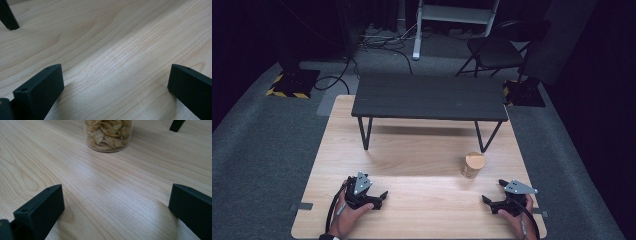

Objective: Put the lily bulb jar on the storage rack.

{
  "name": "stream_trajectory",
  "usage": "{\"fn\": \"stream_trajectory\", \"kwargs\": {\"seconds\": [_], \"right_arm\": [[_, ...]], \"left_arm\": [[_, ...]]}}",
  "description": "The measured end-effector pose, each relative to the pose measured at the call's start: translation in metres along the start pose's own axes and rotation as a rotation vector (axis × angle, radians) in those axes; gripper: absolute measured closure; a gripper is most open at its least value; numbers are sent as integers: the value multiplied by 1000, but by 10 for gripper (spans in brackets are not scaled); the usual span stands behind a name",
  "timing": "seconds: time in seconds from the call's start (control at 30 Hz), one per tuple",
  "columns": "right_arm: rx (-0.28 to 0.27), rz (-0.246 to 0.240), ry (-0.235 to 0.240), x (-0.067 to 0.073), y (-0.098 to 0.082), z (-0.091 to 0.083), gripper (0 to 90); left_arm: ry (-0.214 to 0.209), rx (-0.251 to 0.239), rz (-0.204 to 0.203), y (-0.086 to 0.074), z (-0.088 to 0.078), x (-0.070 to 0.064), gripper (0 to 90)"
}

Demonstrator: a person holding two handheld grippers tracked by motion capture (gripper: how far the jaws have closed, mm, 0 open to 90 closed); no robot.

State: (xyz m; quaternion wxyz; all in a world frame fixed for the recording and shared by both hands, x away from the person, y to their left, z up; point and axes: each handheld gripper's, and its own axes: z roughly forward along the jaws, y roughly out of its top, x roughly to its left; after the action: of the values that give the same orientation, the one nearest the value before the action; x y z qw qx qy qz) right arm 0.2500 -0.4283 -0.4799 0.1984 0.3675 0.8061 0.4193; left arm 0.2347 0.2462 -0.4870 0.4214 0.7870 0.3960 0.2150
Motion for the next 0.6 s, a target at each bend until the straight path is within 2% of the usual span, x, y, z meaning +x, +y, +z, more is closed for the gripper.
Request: {"fn": "stream_trajectory", "kwargs": {"seconds": [0.6], "right_arm": [[1,-1,1,0,0,0,0]], "left_arm": [[5,0,-4,0,0,-1,5]]}}
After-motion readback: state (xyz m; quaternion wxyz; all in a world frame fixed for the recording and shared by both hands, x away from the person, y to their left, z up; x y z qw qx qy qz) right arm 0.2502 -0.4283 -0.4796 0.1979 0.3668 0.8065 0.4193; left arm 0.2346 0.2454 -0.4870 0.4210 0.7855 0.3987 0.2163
